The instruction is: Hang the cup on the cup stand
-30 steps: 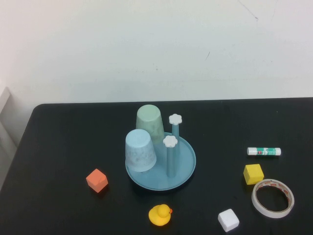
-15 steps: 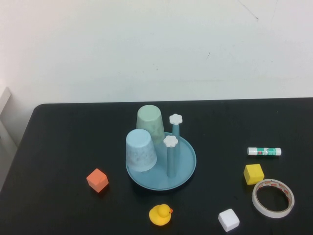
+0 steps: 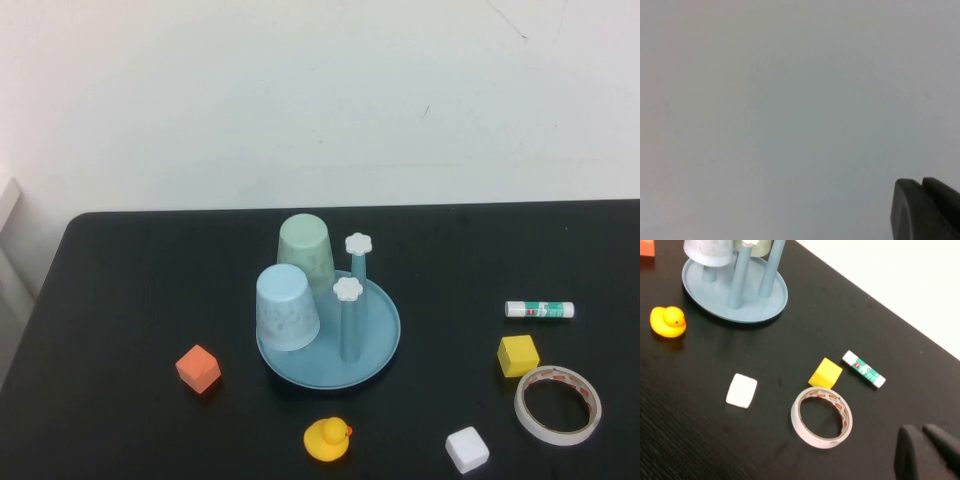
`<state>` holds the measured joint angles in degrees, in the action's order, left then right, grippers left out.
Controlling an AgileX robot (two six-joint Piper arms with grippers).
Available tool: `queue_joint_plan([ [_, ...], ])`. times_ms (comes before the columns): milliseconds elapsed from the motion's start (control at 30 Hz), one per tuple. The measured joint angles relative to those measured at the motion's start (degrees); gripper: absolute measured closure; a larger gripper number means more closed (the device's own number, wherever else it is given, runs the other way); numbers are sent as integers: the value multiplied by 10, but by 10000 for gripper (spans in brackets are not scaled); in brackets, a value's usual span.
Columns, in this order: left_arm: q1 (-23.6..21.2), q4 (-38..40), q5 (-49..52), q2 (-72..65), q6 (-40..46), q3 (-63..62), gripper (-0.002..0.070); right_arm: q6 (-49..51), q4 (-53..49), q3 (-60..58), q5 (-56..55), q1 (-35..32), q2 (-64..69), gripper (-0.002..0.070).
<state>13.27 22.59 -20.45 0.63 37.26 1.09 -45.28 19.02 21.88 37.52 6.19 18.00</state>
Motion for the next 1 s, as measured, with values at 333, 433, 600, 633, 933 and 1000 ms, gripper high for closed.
queue_joint_plan([
  [333, -35, -61, 181, 1, -198, 0, 675, 0, 0, 0, 2, 0, 0, 678],
  [433, -55, -104, 230, 1, -264, 0, 675, 0, 0, 0, 3, 0, 0, 678],
  [600, -55, -153, 338, 1, -339, 0, 675, 0, 0, 0, 3, 0, 0, 678],
  [633, -55, -162, 359, 1, -356, 0, 675, 0, 0, 0, 3, 0, 0, 678],
  [933, -55, -185, 383, 1, -408, -1, 675, 0, 0, 0, 4, 0, 0, 678],
  [1000, -55, -185, 383, 1, -408, -1, 675, 0, 0, 0, 4, 0, 0, 678],
])
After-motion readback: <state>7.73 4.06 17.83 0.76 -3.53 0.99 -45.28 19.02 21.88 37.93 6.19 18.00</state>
